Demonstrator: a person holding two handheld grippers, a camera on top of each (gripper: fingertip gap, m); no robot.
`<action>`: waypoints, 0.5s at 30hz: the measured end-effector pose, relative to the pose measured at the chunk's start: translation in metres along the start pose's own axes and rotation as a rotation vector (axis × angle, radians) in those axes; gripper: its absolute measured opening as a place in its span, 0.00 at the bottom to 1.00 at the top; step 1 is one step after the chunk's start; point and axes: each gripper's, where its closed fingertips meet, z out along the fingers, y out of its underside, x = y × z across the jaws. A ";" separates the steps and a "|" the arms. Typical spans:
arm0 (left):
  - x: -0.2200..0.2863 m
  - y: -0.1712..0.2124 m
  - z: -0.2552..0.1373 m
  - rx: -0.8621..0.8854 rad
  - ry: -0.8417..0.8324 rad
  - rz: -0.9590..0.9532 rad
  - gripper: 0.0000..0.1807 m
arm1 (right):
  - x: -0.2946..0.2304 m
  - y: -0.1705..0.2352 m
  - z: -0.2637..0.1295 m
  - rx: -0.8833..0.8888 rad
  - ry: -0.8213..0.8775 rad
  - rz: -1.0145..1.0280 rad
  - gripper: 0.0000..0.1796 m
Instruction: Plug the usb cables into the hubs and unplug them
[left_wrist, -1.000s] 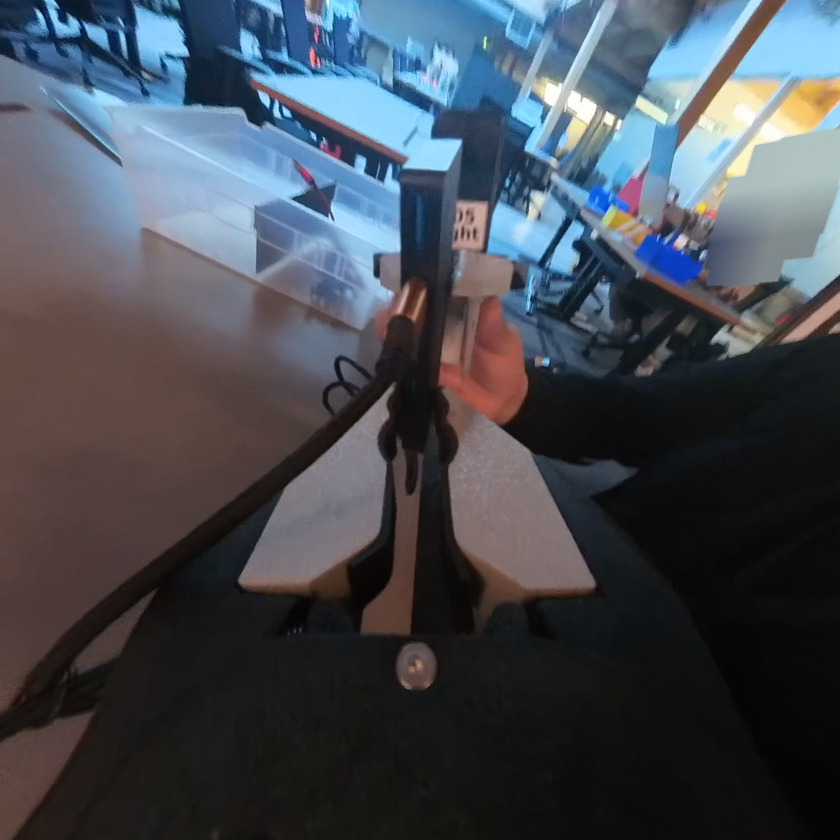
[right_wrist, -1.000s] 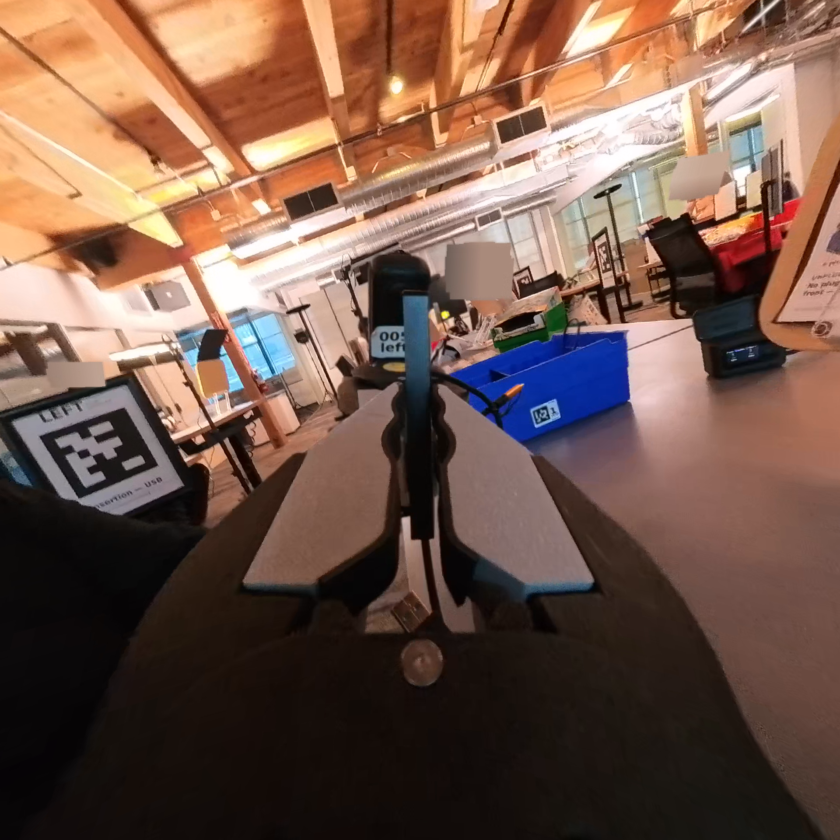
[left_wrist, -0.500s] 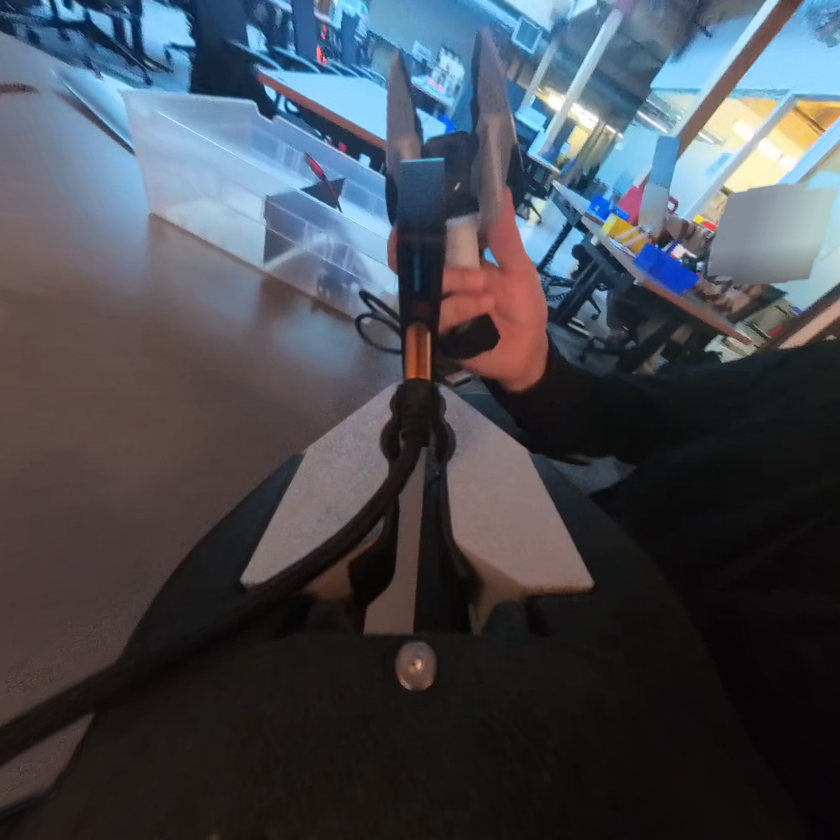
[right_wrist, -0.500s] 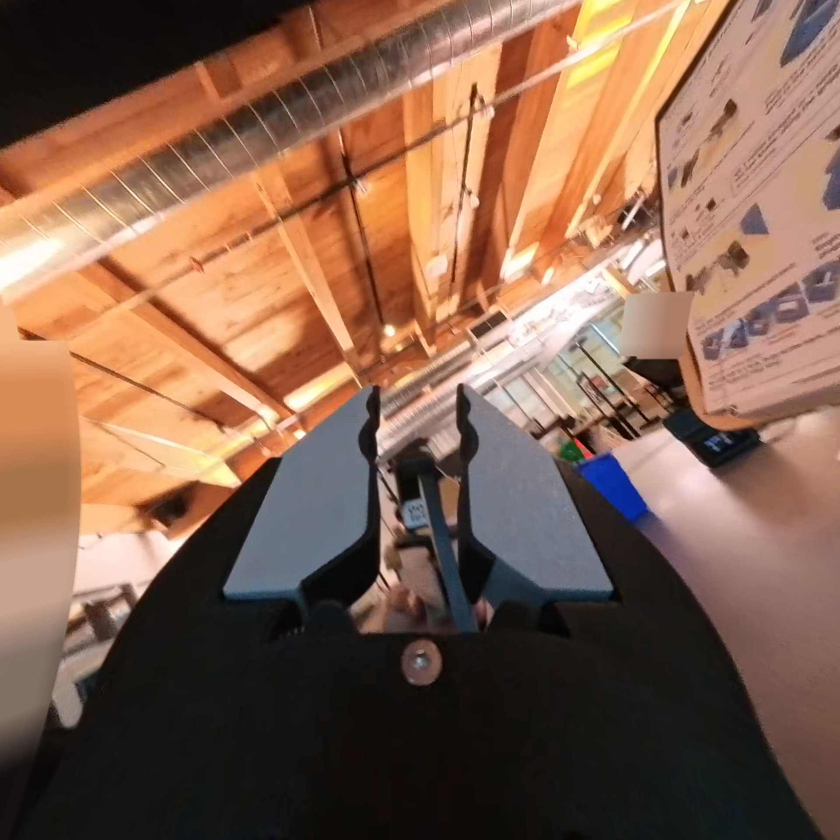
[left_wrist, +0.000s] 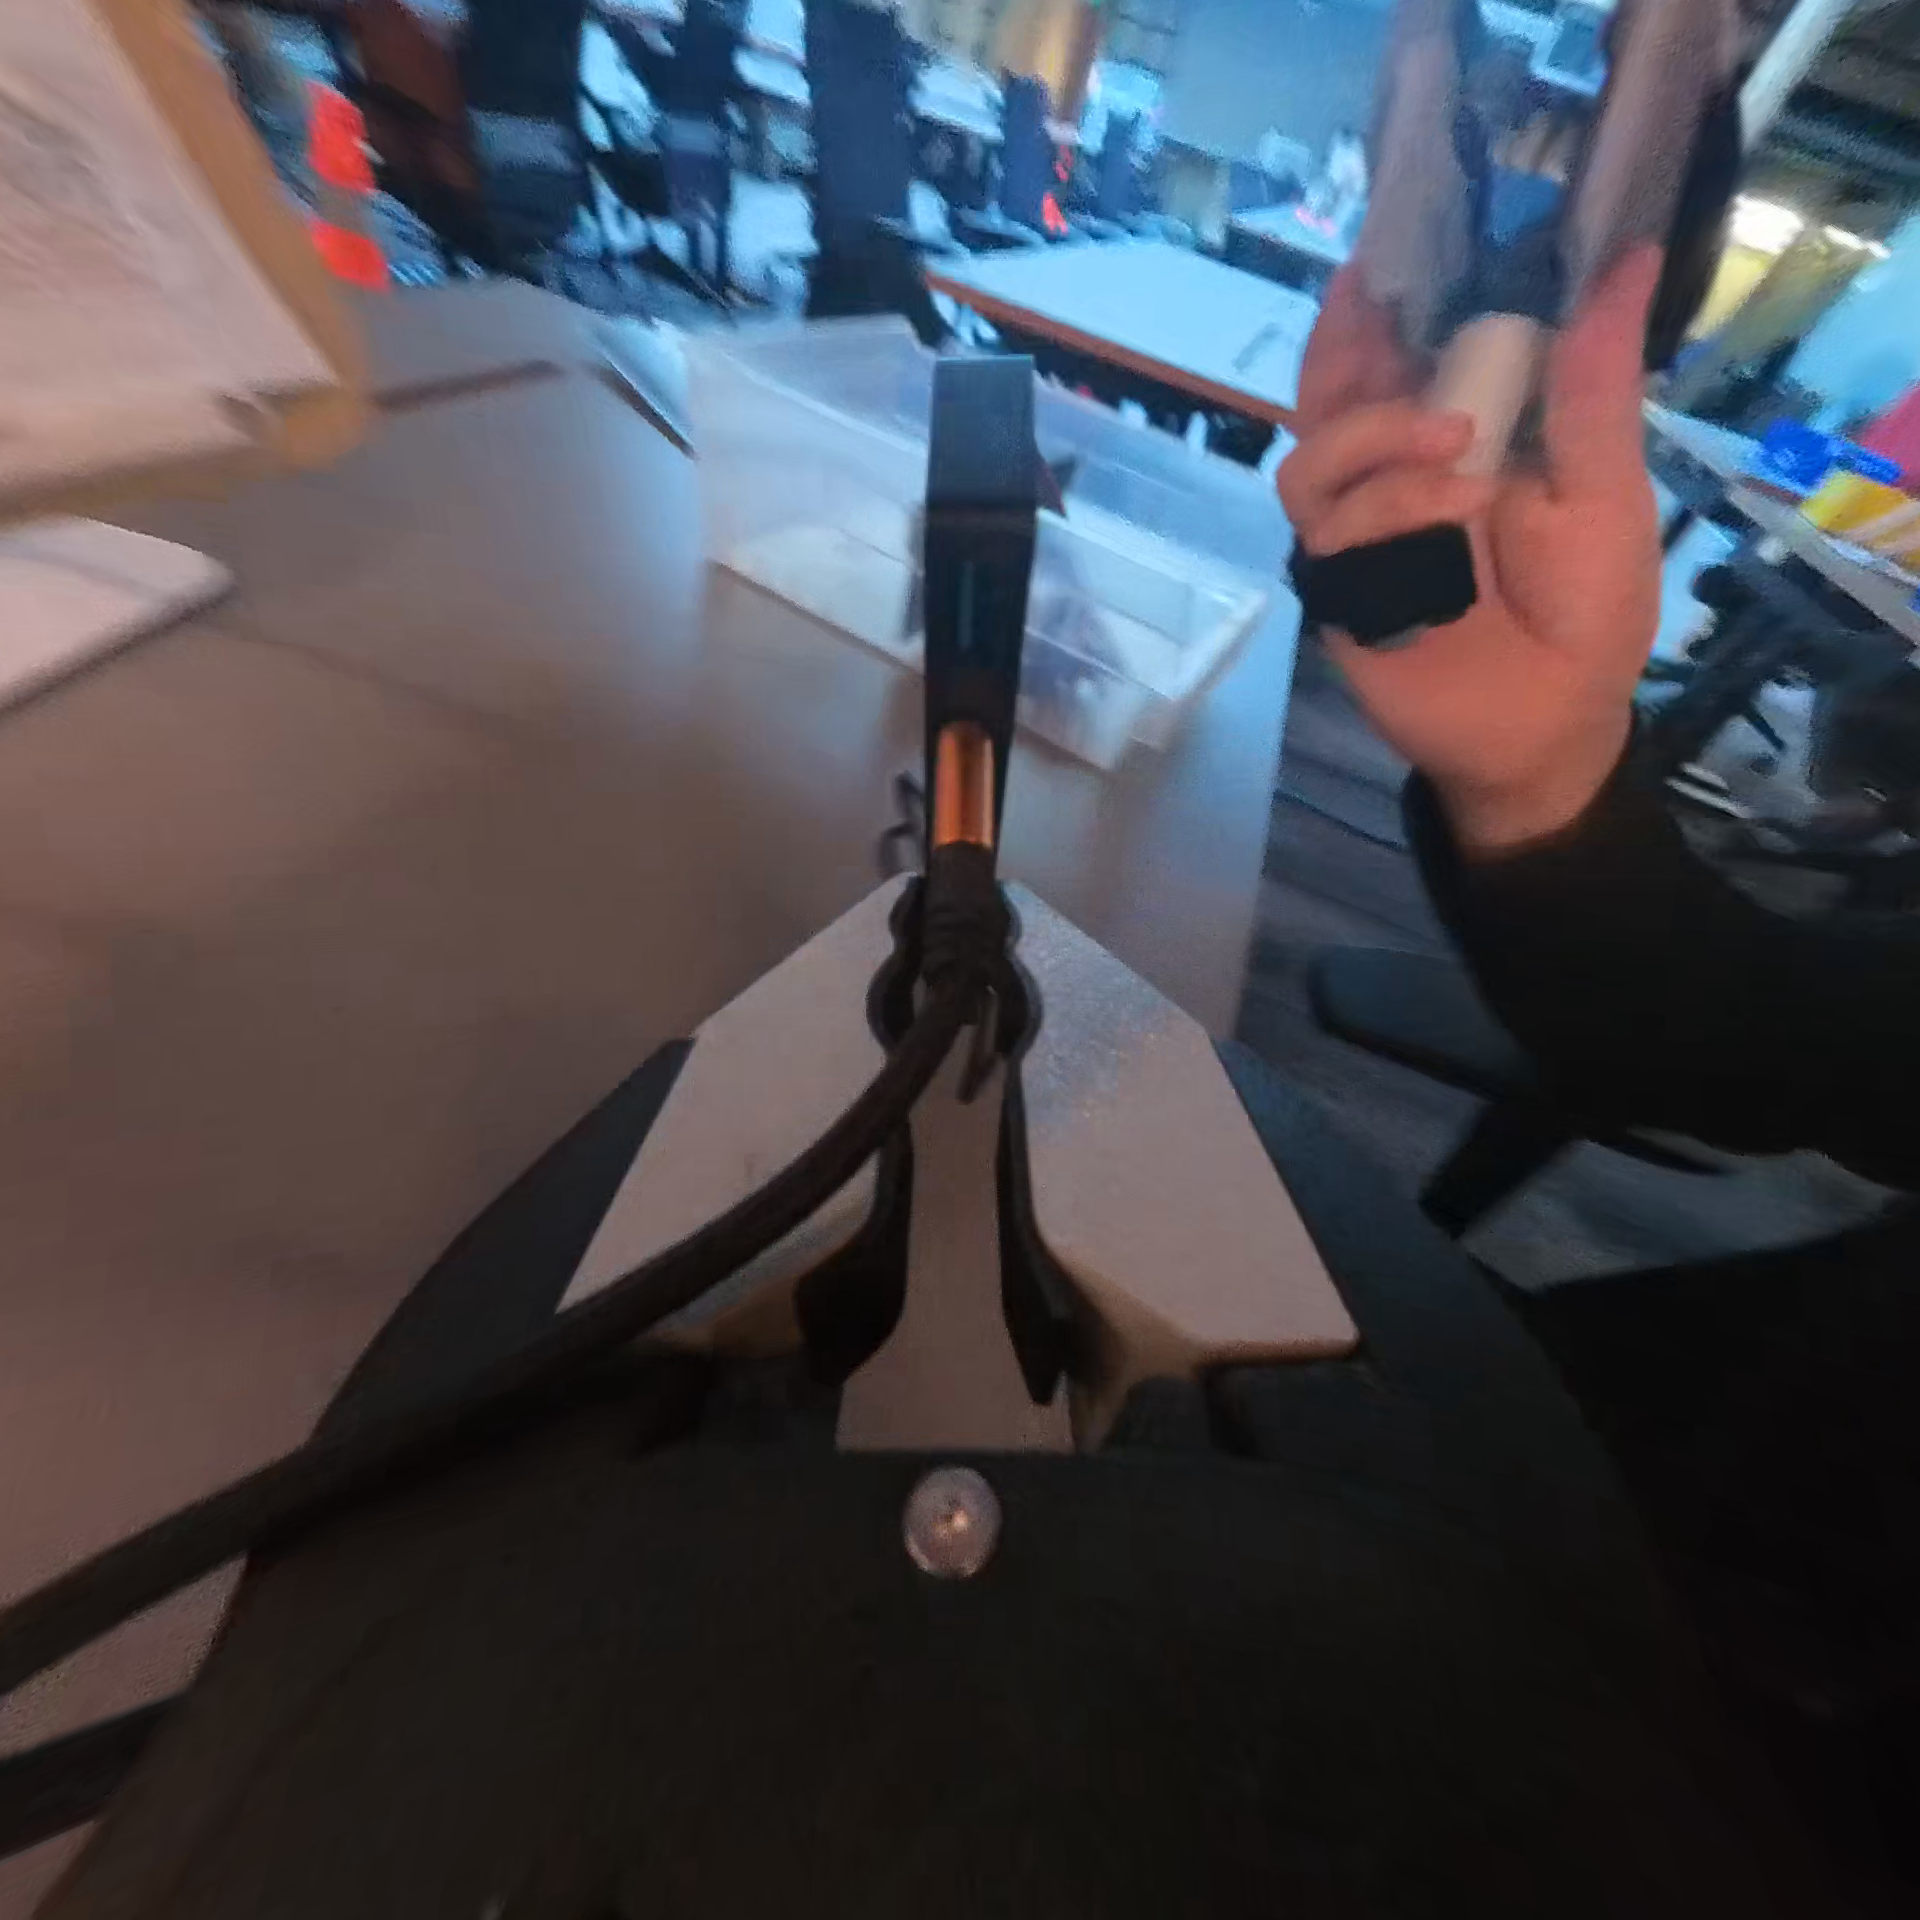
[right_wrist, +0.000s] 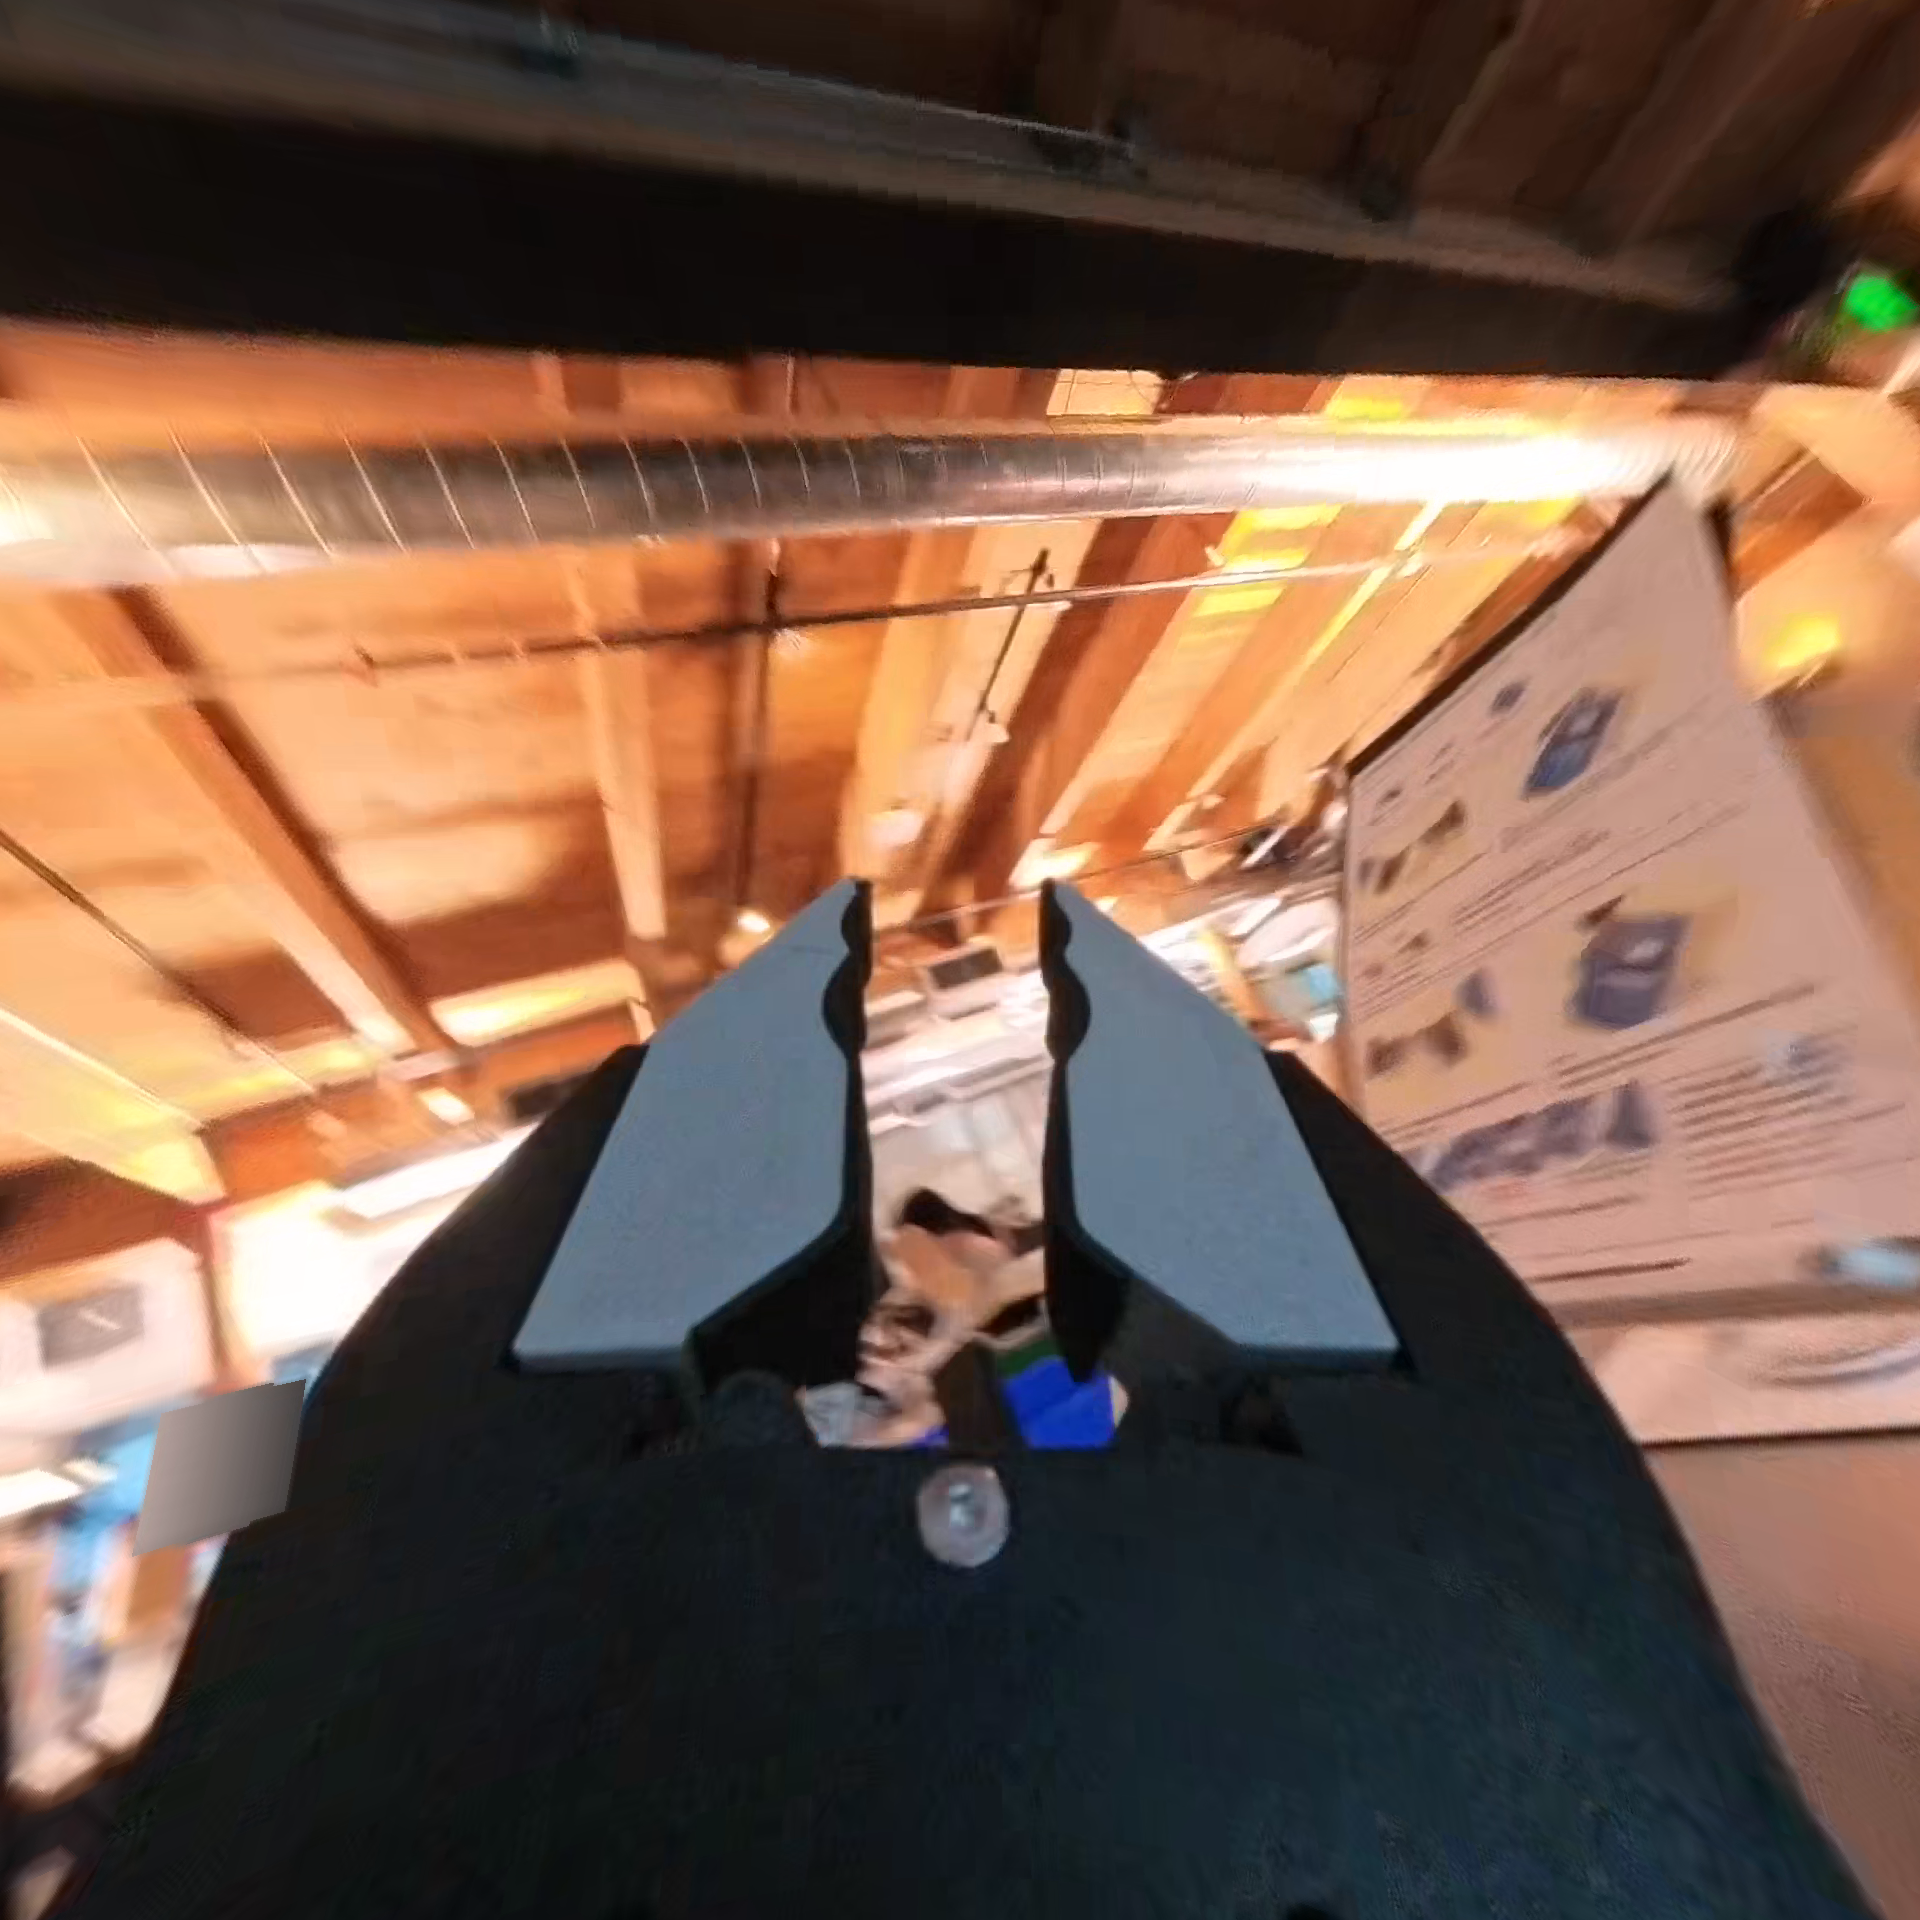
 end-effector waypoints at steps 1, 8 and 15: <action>-0.008 -0.008 -0.013 0.028 -0.029 0.004 0.04 | -0.007 -0.001 0.001 -0.047 -0.014 -0.095 0.18; 0.031 0.042 -0.028 -0.379 0.137 0.084 0.04 | -0.044 0.104 0.000 -0.738 -0.227 -0.164 0.37; 0.067 0.075 -0.022 -0.601 0.228 0.194 0.05 | -0.048 0.210 -0.035 -1.196 -0.226 -0.371 0.50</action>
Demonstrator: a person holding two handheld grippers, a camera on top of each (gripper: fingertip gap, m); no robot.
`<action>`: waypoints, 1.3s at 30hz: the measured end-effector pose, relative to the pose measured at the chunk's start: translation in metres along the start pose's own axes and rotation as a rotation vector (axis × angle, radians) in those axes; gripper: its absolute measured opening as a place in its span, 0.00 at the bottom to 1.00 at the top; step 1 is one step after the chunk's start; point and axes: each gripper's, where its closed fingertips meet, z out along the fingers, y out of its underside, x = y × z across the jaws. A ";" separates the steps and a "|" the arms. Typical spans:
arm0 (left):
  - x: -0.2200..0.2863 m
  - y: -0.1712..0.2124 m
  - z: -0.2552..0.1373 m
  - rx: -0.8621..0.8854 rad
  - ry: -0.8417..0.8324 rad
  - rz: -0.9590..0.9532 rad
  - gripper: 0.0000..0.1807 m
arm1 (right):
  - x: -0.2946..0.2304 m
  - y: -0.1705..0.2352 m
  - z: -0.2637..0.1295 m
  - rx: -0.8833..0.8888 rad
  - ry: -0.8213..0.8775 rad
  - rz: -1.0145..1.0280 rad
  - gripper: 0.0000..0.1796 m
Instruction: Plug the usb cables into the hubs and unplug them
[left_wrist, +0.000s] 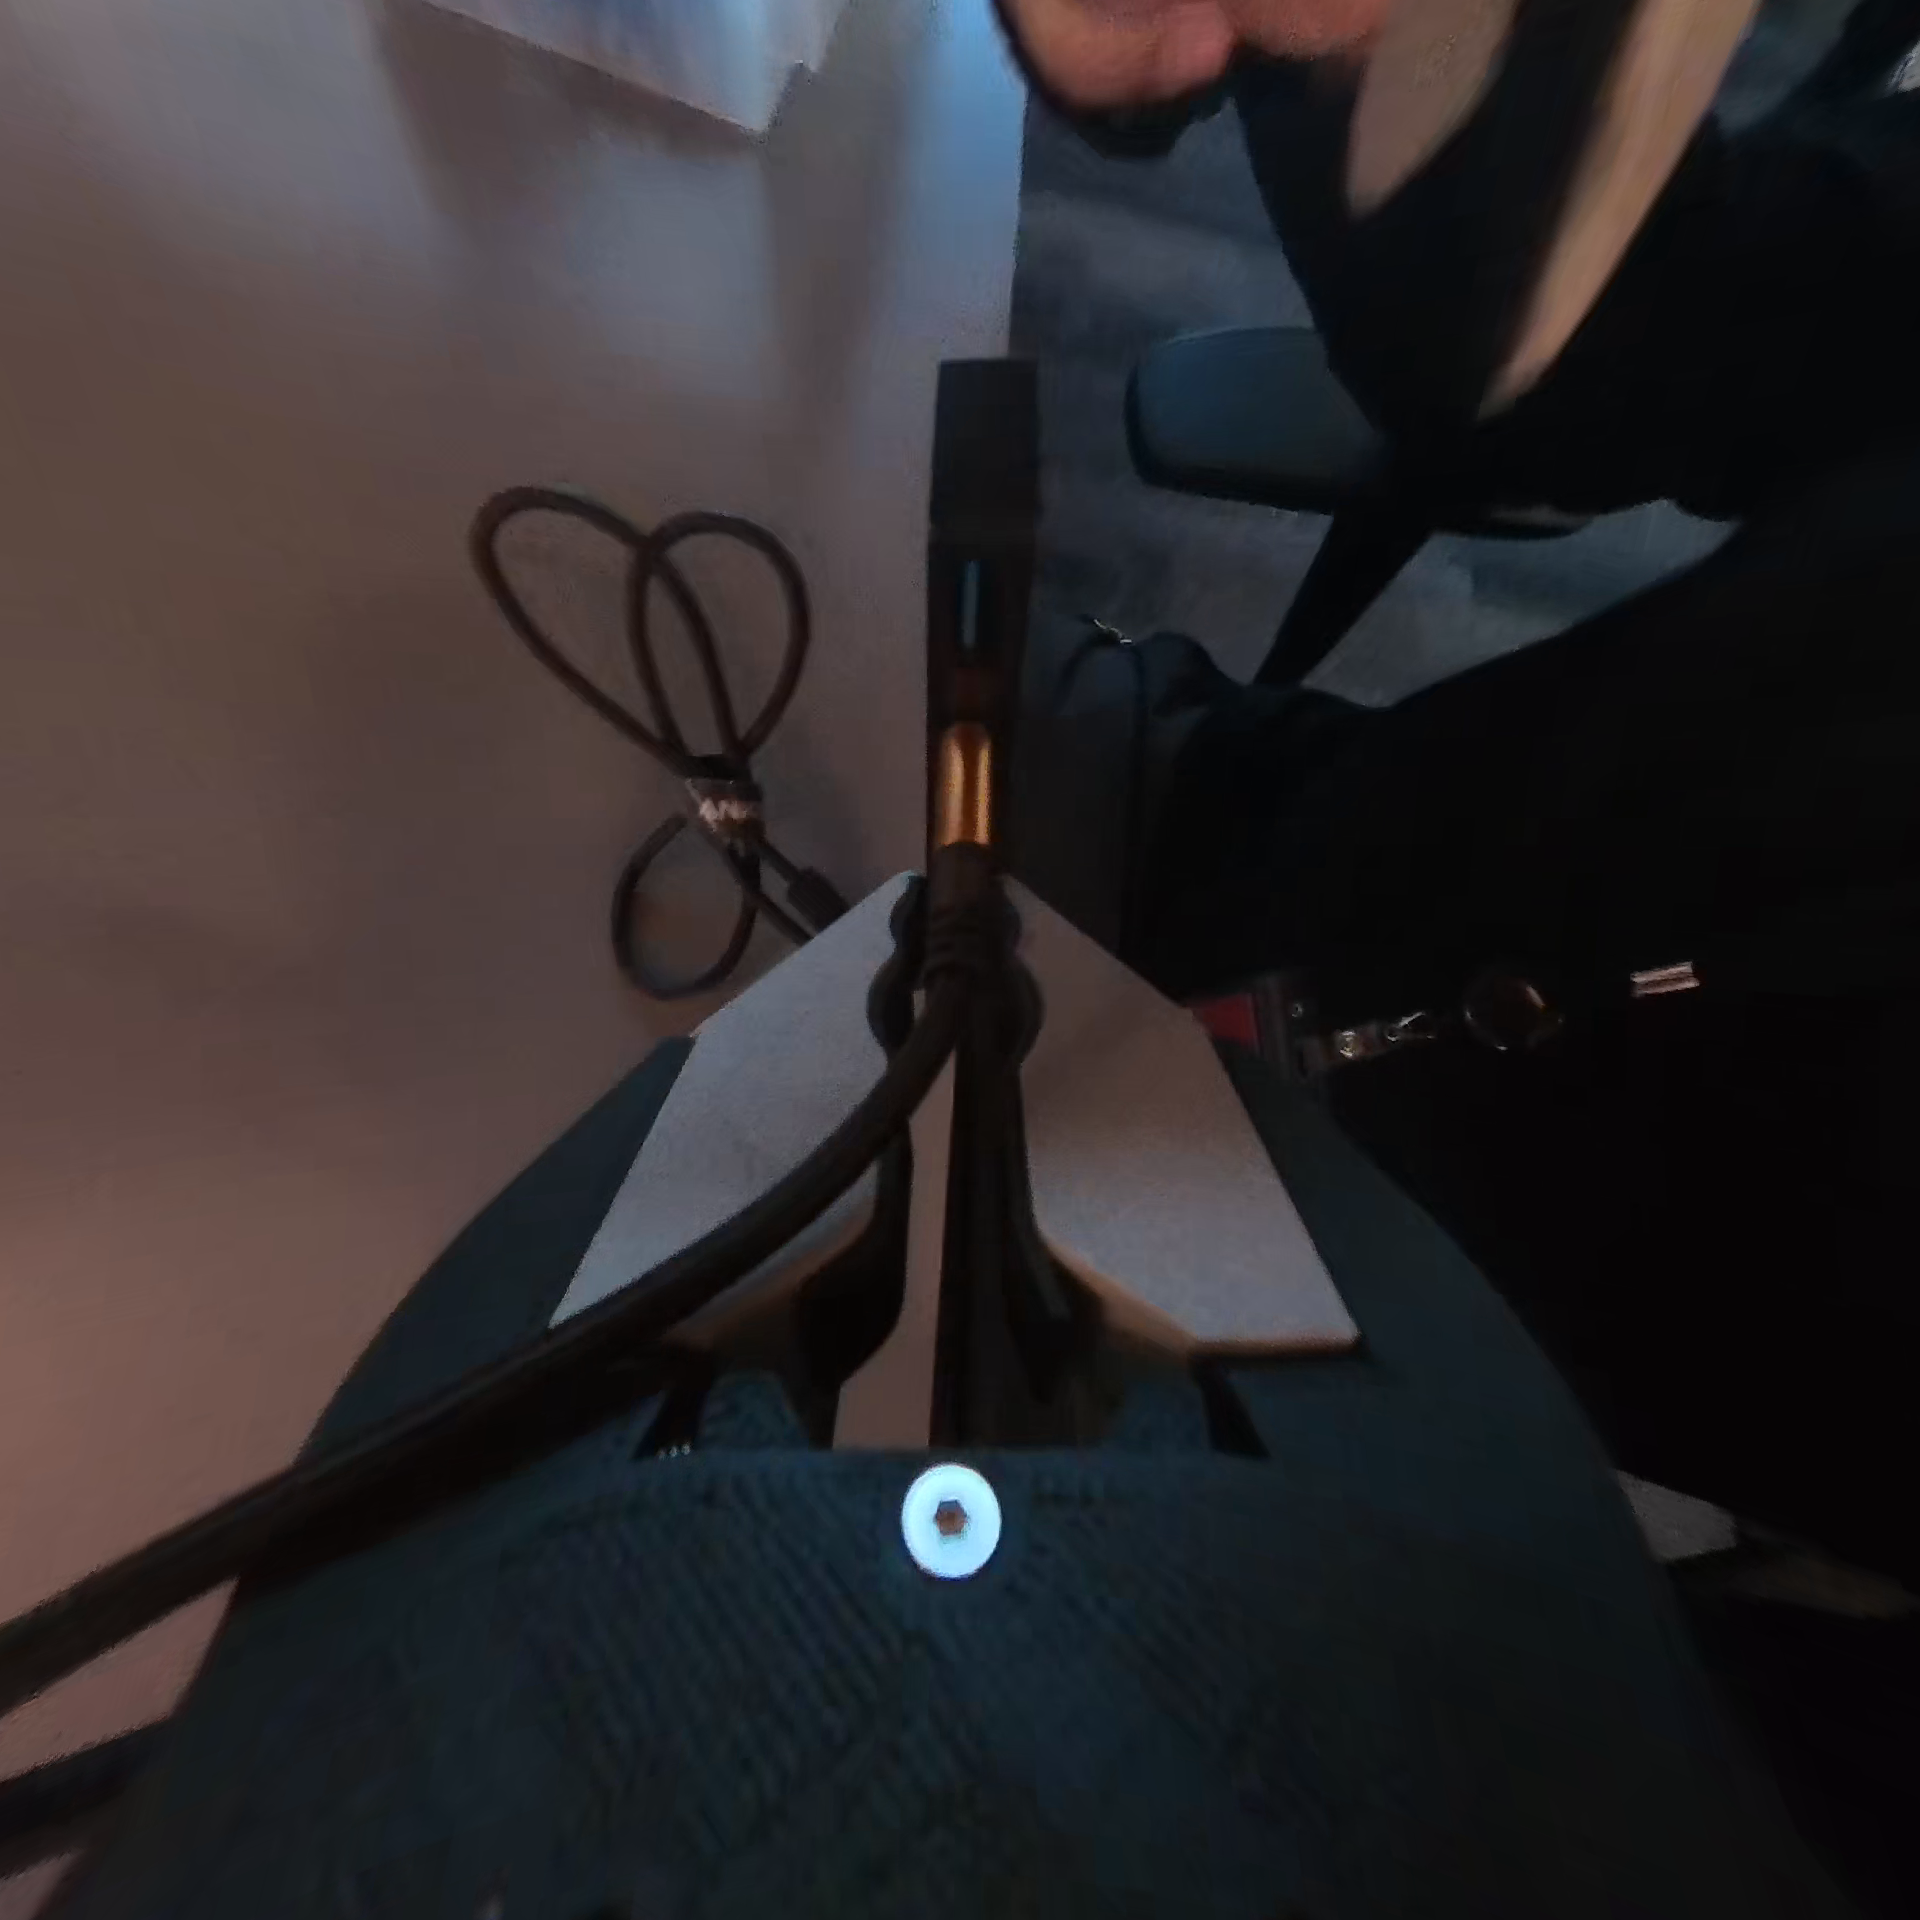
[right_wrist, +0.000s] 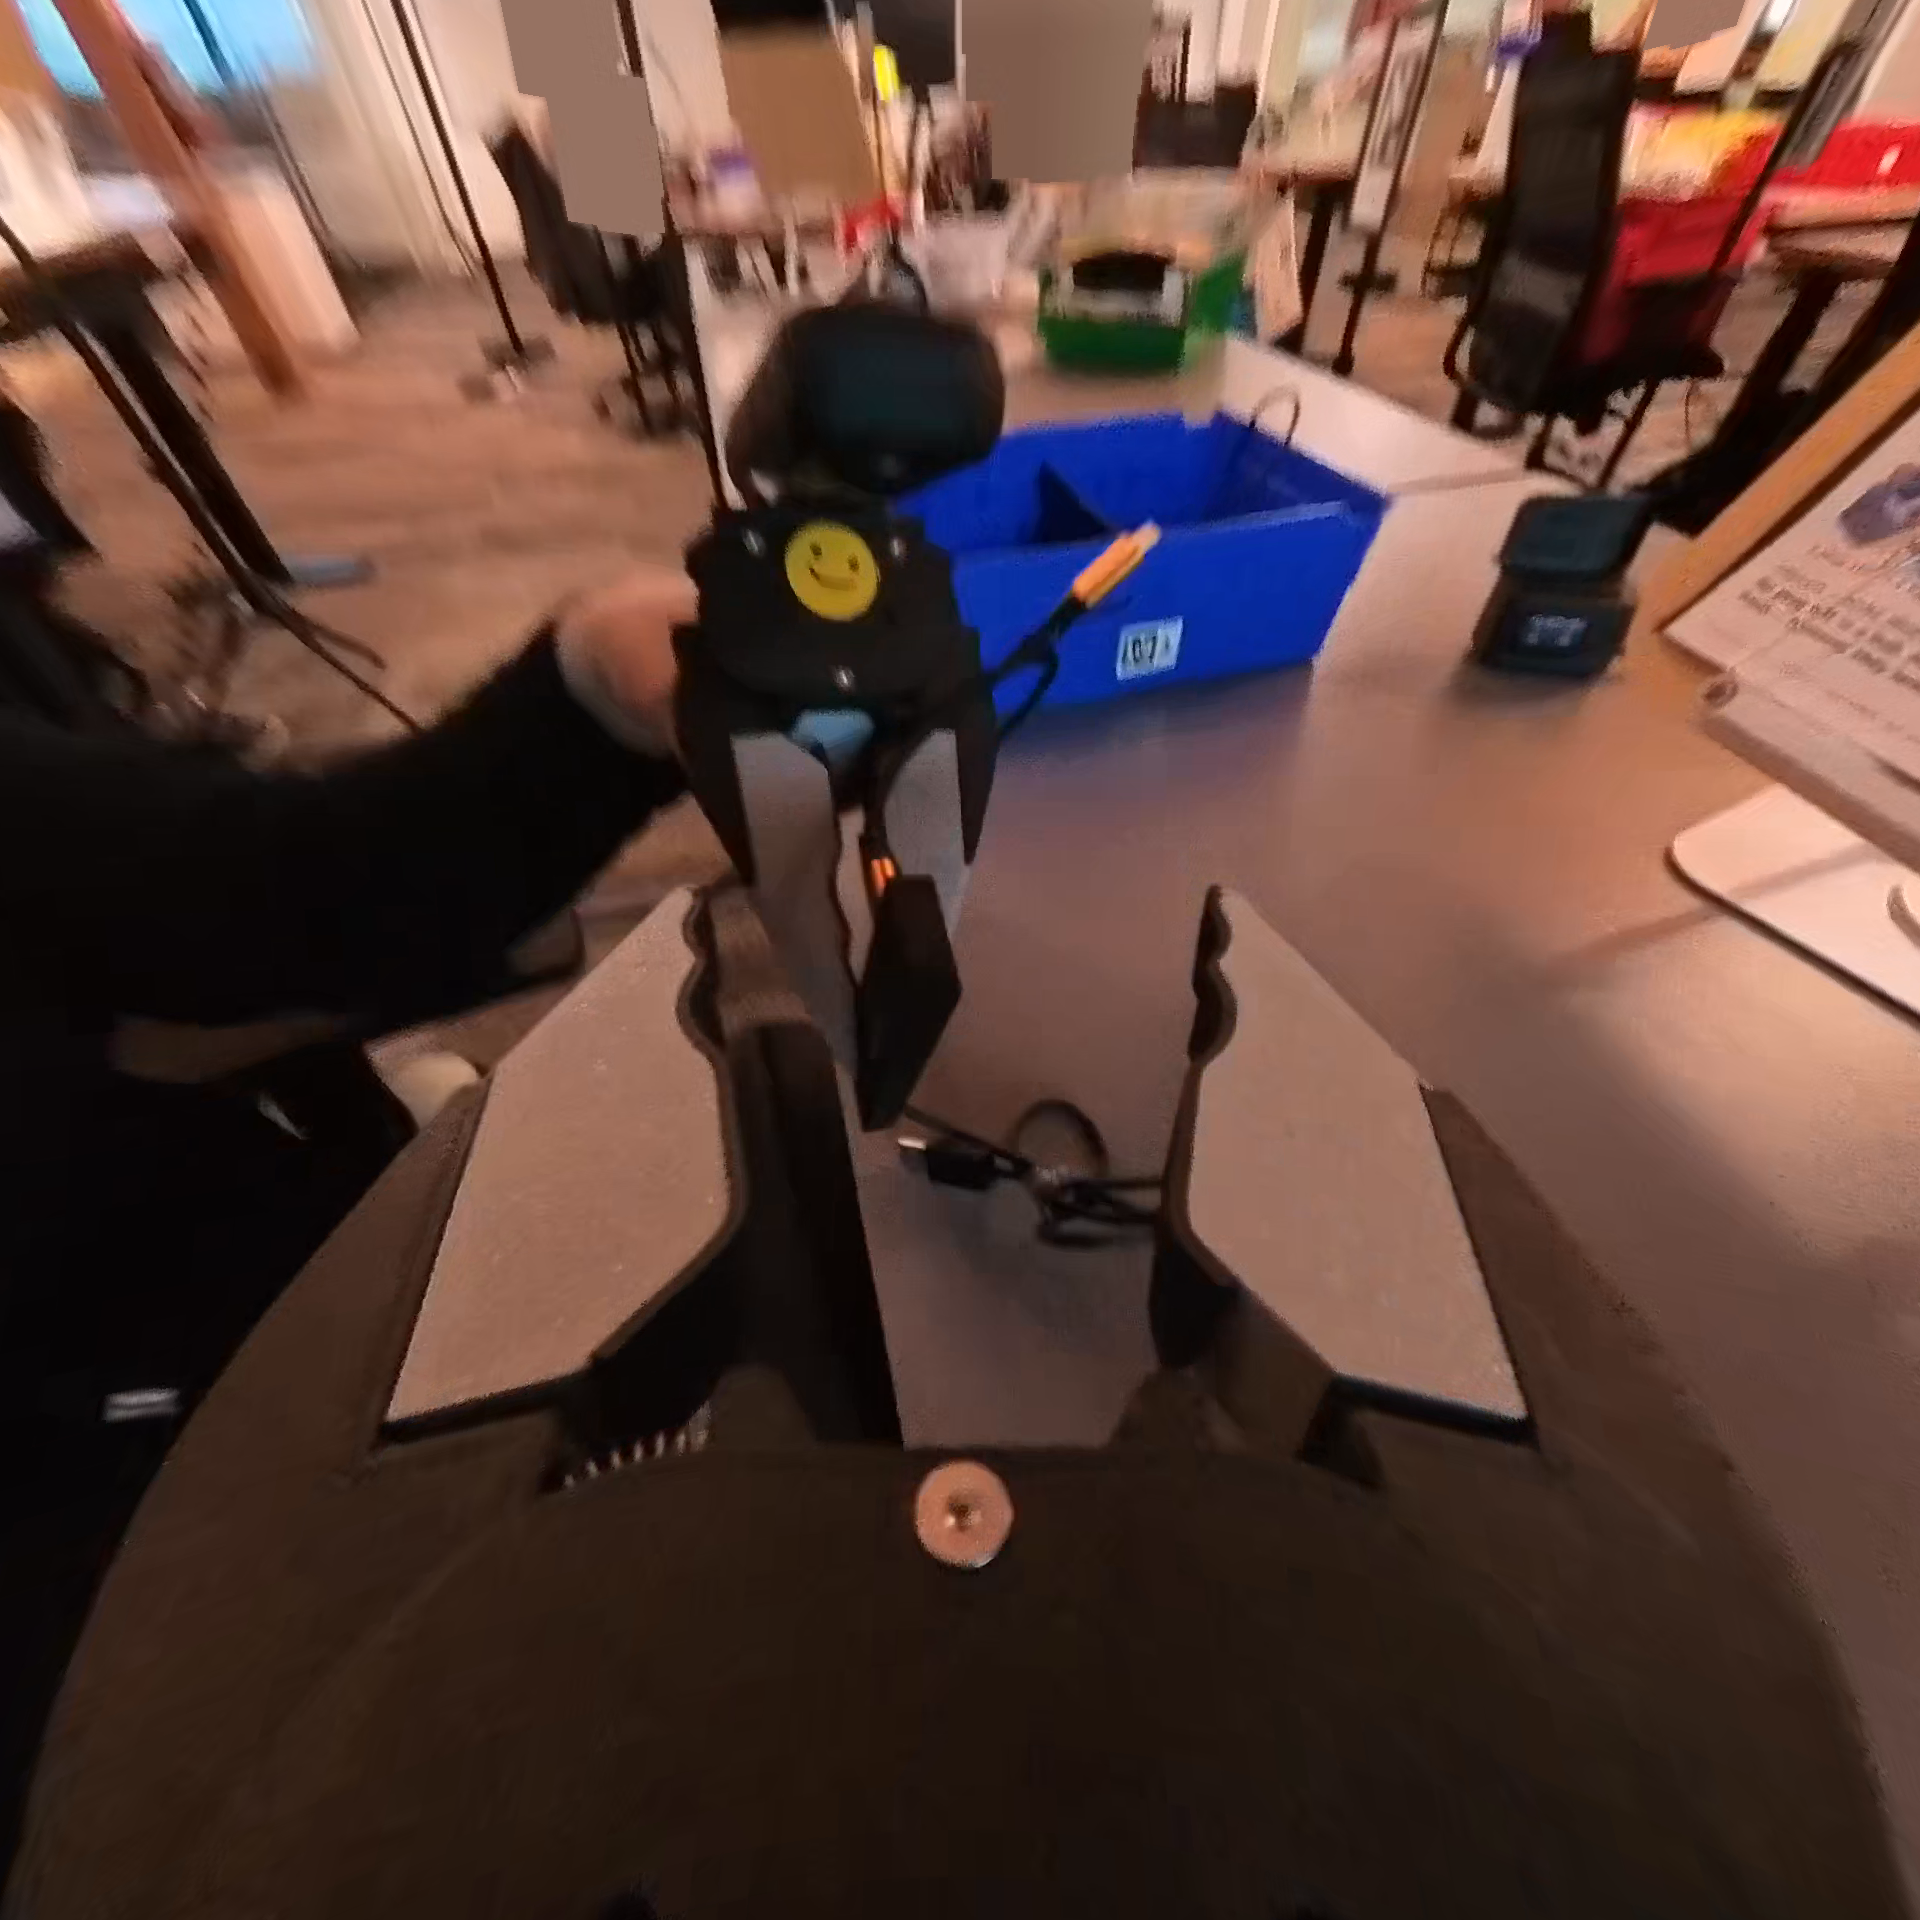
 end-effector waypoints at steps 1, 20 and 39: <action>0.002 -0.001 0.002 -0.005 0.003 0.012 0.05 | -0.001 0.010 0.010 -0.057 0.013 -0.024 0.50; -0.006 -0.085 -0.056 0.614 0.000 -0.034 0.12 | 0.017 -0.037 -0.024 0.560 -0.178 0.173 0.04; 0.005 -0.042 -0.055 0.312 -0.043 0.057 0.05 | -0.013 0.021 0.008 0.033 -0.179 -0.126 0.05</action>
